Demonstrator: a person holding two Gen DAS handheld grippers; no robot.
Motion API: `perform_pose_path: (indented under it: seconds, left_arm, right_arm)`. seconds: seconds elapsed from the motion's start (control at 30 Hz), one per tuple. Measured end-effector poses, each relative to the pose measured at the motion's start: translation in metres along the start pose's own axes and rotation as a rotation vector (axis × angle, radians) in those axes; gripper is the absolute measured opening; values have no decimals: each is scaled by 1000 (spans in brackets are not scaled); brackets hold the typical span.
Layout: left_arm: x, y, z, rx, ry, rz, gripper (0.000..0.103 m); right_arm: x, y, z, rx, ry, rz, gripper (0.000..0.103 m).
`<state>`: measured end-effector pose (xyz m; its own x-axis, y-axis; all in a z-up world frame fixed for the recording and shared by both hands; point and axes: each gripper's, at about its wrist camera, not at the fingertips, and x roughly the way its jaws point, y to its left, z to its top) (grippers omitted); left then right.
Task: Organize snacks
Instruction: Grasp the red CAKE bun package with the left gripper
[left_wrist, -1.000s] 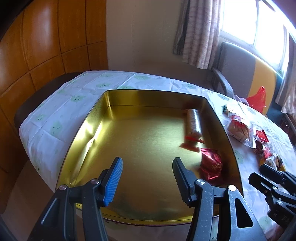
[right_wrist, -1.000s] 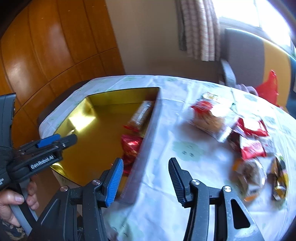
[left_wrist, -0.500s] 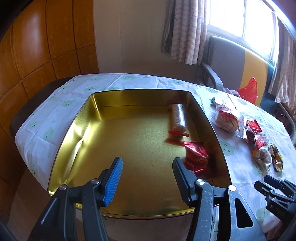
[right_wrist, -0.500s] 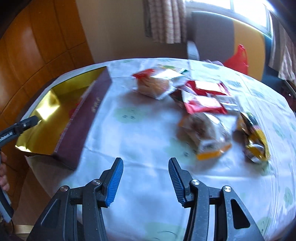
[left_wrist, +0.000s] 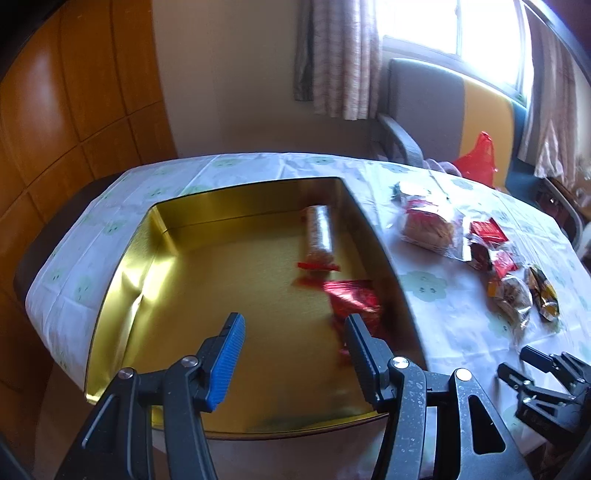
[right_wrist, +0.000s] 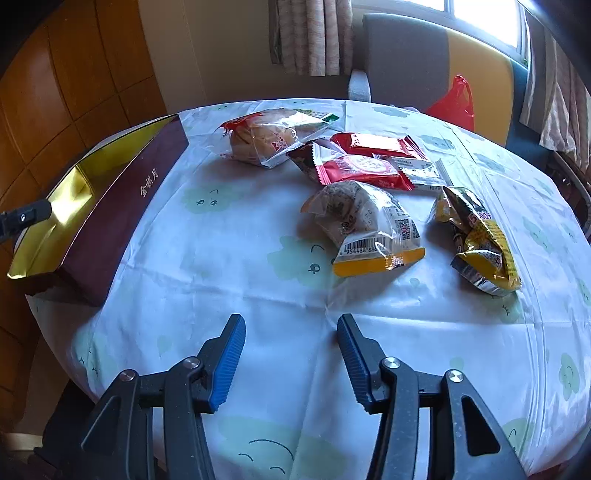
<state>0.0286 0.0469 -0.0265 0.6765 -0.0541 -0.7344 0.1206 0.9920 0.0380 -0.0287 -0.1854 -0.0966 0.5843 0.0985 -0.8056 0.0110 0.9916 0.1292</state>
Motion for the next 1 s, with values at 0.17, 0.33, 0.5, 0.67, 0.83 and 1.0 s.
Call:
perform_pose_path:
  seconds: [0.17,0.33,0.5,0.67,0.83,1.0]
  left_arm:
    - [-2,-28,19,81,-12,-85,67]
    - [6,-62,42,177,2,-174,71]
    - [31,-89,74,149,98,-298,76]
    - [70,-113,101,15,250,-422,86]
    - [119,-131,122,-156,374,-426,96]
    - [168,-137,134,-264,452,-355,101]
  right_arm:
    - [1,2,-1,-6,-14,17,62]
    - [1,3,-2,-15,-30,38,70]
    - [2,4,-4,-36,-40,53,72]
    - [1,2,-5,-52,-48,70,73]
    - [1,1,-7,-69,-57,91,76]
    - [1,0,-9,-86,-72,117,79]
